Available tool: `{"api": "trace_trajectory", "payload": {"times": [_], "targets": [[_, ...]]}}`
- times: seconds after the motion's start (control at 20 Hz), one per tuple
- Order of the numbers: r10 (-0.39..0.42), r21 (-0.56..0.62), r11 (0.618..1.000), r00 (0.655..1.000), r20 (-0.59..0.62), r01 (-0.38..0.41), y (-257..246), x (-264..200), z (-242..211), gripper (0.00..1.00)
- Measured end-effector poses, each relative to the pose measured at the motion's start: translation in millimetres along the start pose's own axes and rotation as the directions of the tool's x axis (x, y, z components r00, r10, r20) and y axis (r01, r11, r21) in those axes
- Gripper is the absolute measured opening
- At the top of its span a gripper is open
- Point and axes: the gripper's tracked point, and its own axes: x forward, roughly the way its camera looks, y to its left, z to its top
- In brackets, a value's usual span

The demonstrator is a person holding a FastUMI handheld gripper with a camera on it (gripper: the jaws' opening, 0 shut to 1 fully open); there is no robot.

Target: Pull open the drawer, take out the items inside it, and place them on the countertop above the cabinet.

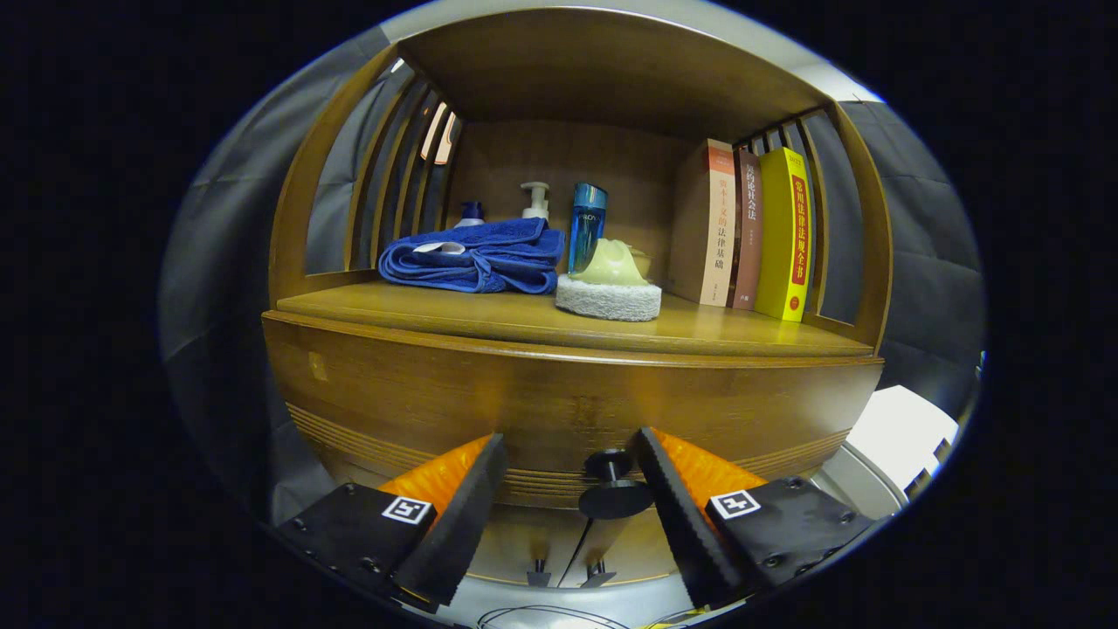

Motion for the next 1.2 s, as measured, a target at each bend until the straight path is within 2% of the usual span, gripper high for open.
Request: {"api": "trace_trajectory", "payload": {"times": [0.3,0.5,0.8,1.05,1.2], "targets": [[0.003,0.001,1.000,1.000,0.013,-0.003,-1,-1,1,1.00],[0.013,0.066,0.998,1.000,0.028,-0.015,-1,-16,9,1.00],[0.009,0.089,0.996,0.999,0.047,-0.014,-2,-60,28,1.00],[0.015,0.086,0.996,0.995,0.098,-0.024,-3,-100,73,1.00],[0.004,0.133,0.991,0.992,0.127,-0.021,-11,-133,97,1.00]]}}
